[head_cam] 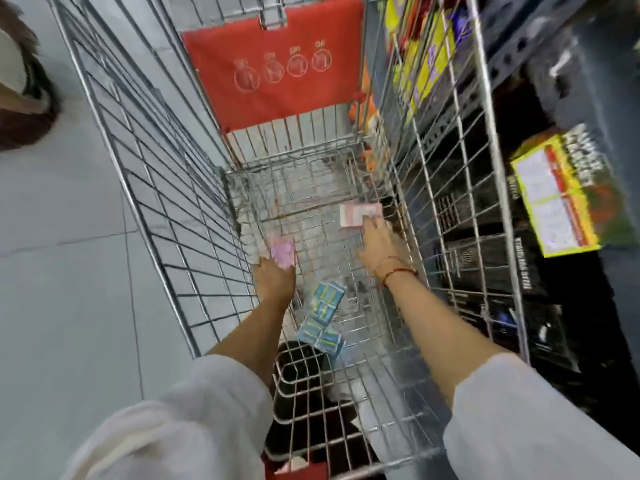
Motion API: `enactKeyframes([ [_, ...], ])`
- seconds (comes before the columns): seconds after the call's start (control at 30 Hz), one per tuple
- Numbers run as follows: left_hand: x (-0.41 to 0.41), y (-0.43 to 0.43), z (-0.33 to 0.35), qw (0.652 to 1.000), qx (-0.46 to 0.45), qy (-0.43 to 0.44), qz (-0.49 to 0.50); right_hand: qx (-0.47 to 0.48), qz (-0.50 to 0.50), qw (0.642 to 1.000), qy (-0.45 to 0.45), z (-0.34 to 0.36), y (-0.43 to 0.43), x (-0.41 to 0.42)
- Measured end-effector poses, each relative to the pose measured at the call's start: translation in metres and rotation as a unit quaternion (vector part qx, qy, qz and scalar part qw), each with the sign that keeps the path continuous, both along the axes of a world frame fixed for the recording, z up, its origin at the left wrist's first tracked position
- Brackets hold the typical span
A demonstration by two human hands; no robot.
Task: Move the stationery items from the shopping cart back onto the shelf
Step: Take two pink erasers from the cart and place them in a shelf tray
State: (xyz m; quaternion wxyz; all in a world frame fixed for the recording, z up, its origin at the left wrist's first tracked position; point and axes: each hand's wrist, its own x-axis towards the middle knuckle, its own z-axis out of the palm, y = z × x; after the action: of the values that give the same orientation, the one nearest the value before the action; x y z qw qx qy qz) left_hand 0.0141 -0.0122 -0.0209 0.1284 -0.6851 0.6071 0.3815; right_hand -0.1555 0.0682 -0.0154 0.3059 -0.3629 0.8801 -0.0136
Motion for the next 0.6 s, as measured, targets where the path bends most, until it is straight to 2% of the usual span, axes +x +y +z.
enactKeyframes([
  [0.2, -0.007, 0.003, -0.016, 1.000, -0.003, 0.002, 0.028, 0.028, 0.053, 0.998, -0.018, -0.021, -0.020, -0.018],
  [0.33, -0.009, 0.001, -0.017, 0.999, -0.004, 0.004, 0.048, 0.035, 0.082, 0.995, 0.053, -0.033, -0.022, -0.014],
  [0.4, -0.008, 0.001, -0.018, 0.999, 0.002, 0.009, 0.051, 0.027, 0.065, 0.994, 0.089, -0.036, -0.020, -0.013],
  [0.5, -0.008, 0.003, -0.016, 0.996, 0.026, 0.050, 0.074, 0.041, 0.037, 0.995, 0.086, -0.033, -0.011, -0.013],
  [0.6, -0.009, 0.005, -0.010, 0.985, 0.071, 0.100, 0.120, 0.046, -0.020, 0.999, 0.009, -0.020, -0.001, -0.004],
])
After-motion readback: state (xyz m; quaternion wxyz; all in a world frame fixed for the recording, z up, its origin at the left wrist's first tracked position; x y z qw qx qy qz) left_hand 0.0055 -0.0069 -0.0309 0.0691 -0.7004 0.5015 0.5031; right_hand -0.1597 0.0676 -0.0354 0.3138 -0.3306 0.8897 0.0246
